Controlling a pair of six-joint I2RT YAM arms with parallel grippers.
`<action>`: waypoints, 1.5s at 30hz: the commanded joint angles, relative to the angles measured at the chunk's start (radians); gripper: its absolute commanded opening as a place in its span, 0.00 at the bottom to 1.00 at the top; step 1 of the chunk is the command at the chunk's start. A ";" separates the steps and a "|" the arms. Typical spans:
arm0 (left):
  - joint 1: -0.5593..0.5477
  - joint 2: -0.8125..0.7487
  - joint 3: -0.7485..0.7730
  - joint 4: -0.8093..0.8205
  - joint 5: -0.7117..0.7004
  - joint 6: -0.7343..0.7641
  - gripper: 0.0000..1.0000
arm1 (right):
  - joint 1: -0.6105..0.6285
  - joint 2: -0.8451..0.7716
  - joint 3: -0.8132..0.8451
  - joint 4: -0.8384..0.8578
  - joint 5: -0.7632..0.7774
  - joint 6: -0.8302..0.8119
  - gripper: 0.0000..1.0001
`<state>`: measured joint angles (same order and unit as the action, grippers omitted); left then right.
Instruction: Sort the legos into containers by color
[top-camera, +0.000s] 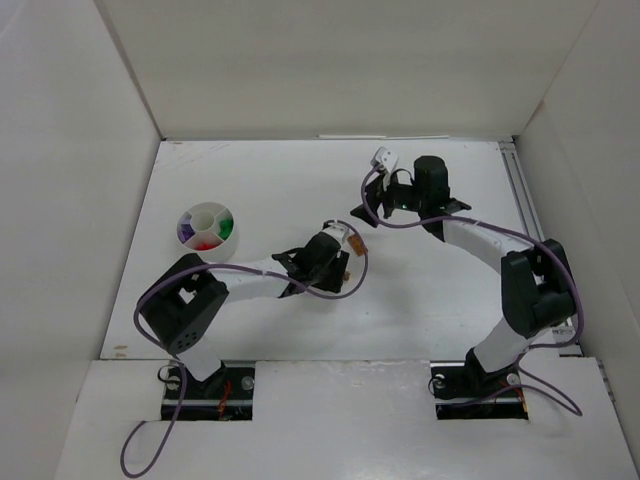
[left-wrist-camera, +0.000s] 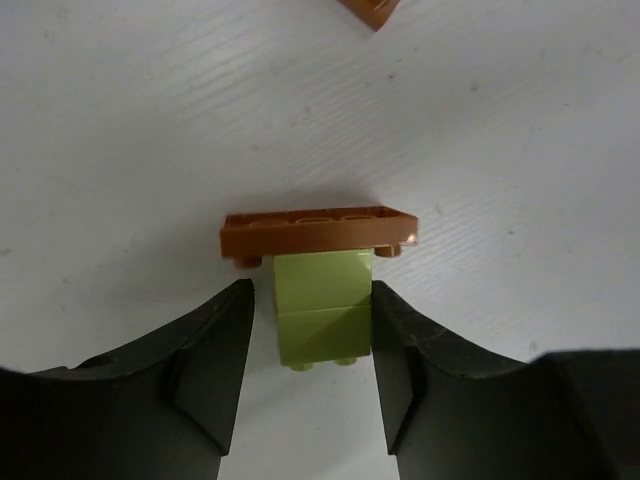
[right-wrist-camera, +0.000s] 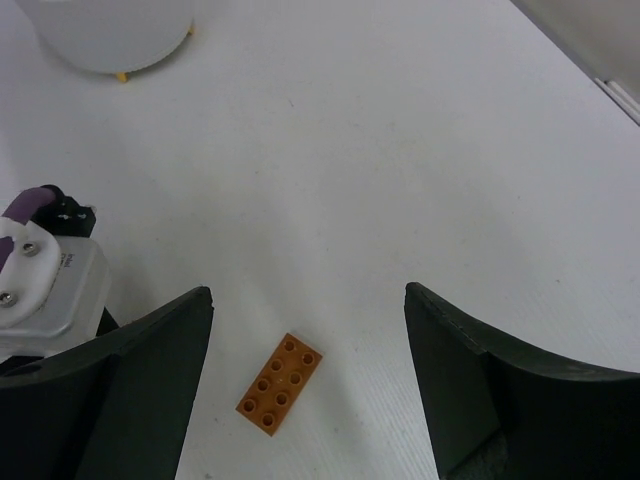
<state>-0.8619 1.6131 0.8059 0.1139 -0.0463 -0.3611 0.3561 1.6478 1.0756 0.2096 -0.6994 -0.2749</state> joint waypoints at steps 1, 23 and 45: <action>0.003 0.016 0.044 -0.076 -0.079 -0.019 0.45 | -0.011 -0.056 -0.013 0.034 -0.003 0.006 0.82; -0.101 -0.155 -0.011 0.004 -0.114 0.221 0.00 | -0.038 -0.172 -0.143 -0.117 -0.093 0.024 0.96; -0.130 -0.424 -0.077 0.162 0.092 0.607 0.00 | -0.016 -0.287 -0.071 -0.493 -0.339 0.019 1.00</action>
<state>-0.9802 1.2274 0.7403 0.2333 0.0456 0.2077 0.3351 1.3811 0.9489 -0.2100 -0.9825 -0.2653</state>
